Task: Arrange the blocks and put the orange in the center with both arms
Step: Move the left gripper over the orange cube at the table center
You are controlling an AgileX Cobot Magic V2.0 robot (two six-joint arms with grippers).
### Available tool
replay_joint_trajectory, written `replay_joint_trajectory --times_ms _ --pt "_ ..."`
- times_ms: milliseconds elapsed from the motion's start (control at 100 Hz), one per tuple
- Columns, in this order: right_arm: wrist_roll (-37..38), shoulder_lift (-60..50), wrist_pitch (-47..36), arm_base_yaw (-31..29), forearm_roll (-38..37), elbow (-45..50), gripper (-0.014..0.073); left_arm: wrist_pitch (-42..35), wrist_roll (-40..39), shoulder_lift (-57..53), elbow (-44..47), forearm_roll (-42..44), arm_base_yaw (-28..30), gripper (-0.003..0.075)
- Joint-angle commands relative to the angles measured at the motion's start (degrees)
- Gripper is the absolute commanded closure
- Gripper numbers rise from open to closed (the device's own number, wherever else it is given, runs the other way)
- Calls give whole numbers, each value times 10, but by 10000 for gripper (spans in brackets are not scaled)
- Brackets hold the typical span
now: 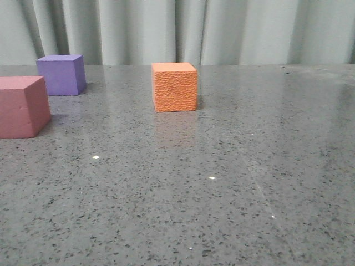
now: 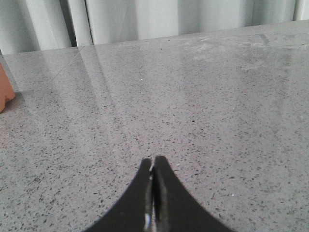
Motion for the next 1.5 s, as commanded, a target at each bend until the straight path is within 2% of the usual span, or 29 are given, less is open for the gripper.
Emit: replay_joint_trajectory --times_ms 0,110,270,370,600,840,1030,1490 --pt "-7 -12 -51 -5 0 -8 661 -91 -2 -18 31 -5 0 733" --pt "-7 -12 -51 -5 0 -8 661 -109 -2 -18 22 7 0 733" --pt "-7 -12 -51 -5 0 -8 661 -61 -2 5 -33 -19 0 733" --pt "-7 -12 -51 -5 0 -8 661 19 -2 49 -101 -31 0 733" --pt "-7 -12 -51 -5 0 -8 661 215 -2 211 -326 -44 0 733" --pt "-7 -12 -51 -5 0 -8 661 337 -2 360 -525 -57 0 733" --pt "-7 -12 -51 -5 0 -8 661 345 -2 417 -580 -57 0 733" --pt "-7 -12 -51 -5 0 -8 661 334 -2 430 -580 -62 0 733"
